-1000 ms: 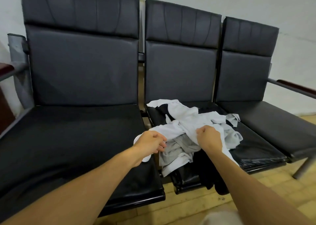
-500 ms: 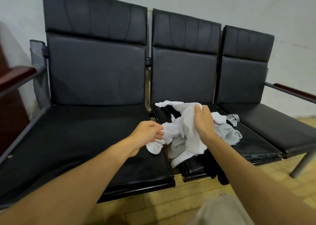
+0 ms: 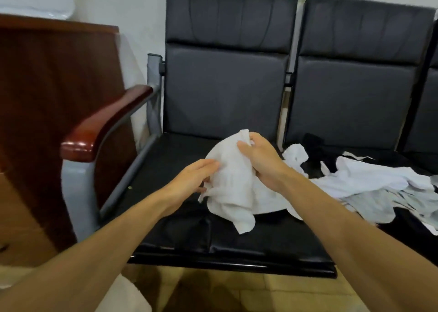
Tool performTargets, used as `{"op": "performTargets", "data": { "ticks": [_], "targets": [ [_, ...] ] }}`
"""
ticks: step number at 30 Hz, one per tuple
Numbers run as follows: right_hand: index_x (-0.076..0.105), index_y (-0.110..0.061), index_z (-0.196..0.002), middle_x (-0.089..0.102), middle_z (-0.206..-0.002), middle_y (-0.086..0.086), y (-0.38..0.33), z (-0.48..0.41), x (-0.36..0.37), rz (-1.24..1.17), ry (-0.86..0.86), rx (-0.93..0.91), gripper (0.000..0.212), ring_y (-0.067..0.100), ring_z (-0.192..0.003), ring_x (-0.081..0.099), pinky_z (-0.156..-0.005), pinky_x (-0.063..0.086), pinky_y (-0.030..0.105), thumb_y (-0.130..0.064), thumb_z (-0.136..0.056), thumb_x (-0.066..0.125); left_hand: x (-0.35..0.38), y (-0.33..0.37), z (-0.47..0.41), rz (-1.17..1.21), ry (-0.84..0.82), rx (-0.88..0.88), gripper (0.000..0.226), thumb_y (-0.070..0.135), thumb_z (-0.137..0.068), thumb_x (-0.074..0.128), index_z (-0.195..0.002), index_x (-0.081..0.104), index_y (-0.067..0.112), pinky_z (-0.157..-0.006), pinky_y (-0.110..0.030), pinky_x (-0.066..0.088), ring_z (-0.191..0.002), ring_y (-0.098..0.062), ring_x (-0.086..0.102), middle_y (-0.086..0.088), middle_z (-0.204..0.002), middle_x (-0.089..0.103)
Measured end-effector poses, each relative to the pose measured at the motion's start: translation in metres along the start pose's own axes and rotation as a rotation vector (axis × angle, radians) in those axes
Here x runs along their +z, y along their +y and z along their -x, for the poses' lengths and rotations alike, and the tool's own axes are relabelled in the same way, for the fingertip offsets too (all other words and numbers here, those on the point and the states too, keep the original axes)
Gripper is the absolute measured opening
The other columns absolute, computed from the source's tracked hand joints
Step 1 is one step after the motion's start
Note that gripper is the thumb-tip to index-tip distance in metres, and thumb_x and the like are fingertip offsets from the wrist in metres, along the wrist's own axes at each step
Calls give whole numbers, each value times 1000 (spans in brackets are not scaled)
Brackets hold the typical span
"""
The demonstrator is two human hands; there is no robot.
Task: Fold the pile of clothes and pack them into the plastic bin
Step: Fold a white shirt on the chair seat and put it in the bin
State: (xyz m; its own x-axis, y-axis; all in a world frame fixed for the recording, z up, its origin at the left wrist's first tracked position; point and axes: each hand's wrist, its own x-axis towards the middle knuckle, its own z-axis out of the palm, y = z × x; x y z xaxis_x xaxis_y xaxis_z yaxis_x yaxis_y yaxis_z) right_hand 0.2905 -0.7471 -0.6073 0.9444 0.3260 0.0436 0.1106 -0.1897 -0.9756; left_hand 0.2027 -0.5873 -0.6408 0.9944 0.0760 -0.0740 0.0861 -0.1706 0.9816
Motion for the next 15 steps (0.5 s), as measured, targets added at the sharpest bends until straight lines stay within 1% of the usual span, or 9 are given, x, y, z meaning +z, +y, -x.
{"op": "performTargets", "data": {
  "ticks": [2,5,6,7,9,10,12,13,15],
  "targets": [
    [50,-16,-128,60,-121,4,13,-7,-1,12,-58,44,30,19,-104,60,-71,50,29,-19,-98,51,-10,-11,-5,-61,-40,-33,31,42,-90,61,-119,60,31,-96,-31,49,-109,-10,59,8,-120,61],
    [49,-18,-131,58,-125,4,46,-14,-17,204,-6,115,35,24,-110,59,-82,51,35,-20,-96,55,-12,-31,-13,-338,-170,-61,54,27,-84,72,-133,50,27,-82,-8,44,-108,-1,53,7,-130,52],
    [47,-18,-133,55,-126,4,58,-15,-23,286,35,147,39,26,-112,57,-85,50,37,-22,-96,56,-12,-40,-16,-471,-221,-58,61,26,-83,74,-137,45,24,-83,-7,43,-111,-3,51,5,-133,49],
    [45,-17,-135,54,-128,5,69,-15,-28,345,63,177,43,28,-114,55,-88,49,39,-24,-95,57,-11,-48,-19,-617,-279,-47,67,26,-83,74,-140,41,22,-89,-10,42,-116,-6,48,4,-135,46],
    [40,-13,-137,53,-130,8,85,-18,-33,466,57,220,49,28,-115,53,-92,48,41,-23,-93,59,-10,-60,-24,-839,-384,-23,72,31,-82,75,-142,36,21,-102,-24,39,-121,-11,44,4,-134,42],
    [38,-11,-138,53,-127,9,88,-18,-34,543,39,228,51,27,-113,54,-90,47,38,-22,-93,58,-12,-63,-27,-866,-408,-32,71,33,-81,75,-140,36,21,-104,-26,38,-121,-11,43,5,-132,42],
    [32,-10,-139,54,-116,10,88,-19,-32,662,17,198,53,24,-101,53,-80,43,32,-21,-94,58,-15,-66,-35,-833,-386,-37,66,33,-79,78,-133,42,21,-99,-23,40,-117,-10,46,7,-127,45],
    [29,-11,-140,54,-116,10,88,-20,-31,711,14,158,56,22,-98,52,-79,42,30,-20,-93,59,-16,-67,-39,-819,-374,-31,64,33,-77,79,-130,44,22,-97,-22,40,-115,-9,47,7,-125,47],
    [26,-13,-142,45,-132,10,85,-20,-29,858,35,43,61,23,-111,48,-86,41,29,-21,-92,60,-19,-72,-48,-814,-376,-21,59,36,-76,79,-126,48,26,-95,-22,41,-112,-7,47,9,-123,50]
  ]
}}
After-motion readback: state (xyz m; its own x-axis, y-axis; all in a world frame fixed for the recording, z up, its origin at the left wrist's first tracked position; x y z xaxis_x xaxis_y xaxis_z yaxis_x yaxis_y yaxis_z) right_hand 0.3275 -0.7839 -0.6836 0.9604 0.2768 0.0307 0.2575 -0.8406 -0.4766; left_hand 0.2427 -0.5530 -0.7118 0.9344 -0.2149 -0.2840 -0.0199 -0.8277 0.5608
